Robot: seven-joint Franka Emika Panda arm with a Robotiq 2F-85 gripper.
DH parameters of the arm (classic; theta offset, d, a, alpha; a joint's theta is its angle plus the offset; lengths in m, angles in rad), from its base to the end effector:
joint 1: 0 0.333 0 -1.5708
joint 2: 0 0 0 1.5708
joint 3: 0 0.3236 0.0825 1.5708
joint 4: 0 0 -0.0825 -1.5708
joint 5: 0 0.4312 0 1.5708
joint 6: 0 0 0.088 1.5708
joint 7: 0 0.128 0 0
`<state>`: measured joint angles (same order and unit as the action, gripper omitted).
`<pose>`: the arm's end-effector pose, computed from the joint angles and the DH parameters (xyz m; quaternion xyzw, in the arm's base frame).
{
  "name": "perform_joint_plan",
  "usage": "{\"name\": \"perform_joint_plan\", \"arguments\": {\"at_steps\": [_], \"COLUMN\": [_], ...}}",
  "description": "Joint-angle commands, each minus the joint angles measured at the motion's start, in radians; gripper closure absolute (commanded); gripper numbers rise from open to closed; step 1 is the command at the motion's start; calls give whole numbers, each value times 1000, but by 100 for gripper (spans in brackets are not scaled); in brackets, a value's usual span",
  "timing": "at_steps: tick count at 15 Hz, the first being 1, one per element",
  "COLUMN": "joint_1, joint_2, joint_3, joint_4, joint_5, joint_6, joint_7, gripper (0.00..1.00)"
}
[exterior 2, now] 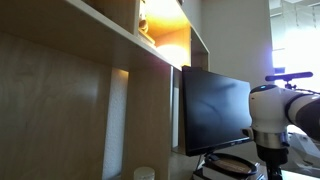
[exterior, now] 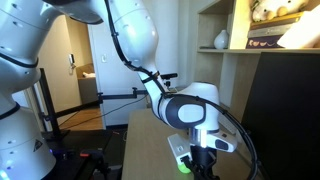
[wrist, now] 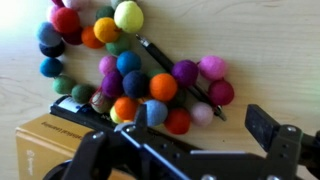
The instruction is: Move the golf ball to the left side of the table
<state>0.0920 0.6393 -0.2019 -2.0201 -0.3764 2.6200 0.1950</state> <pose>0.6136 -0.0700 0.0753 0.9880 0.0318 -0.0150 0.1507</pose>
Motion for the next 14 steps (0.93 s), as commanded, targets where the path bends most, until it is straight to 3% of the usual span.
{"name": "perform_joint_plan", "arguments": {"at_steps": [1, 9, 14], "joint_1": [31, 80, 151], "joint_2": [-21, 4, 98], "joint_3": [-28, -26, 9], "joint_4": [3, 25, 66], "joint_5": [6, -6, -41], "joint_6": [-40, -93, -225], "joint_7": [44, 82, 83], "gripper": [0, 0, 0]}}
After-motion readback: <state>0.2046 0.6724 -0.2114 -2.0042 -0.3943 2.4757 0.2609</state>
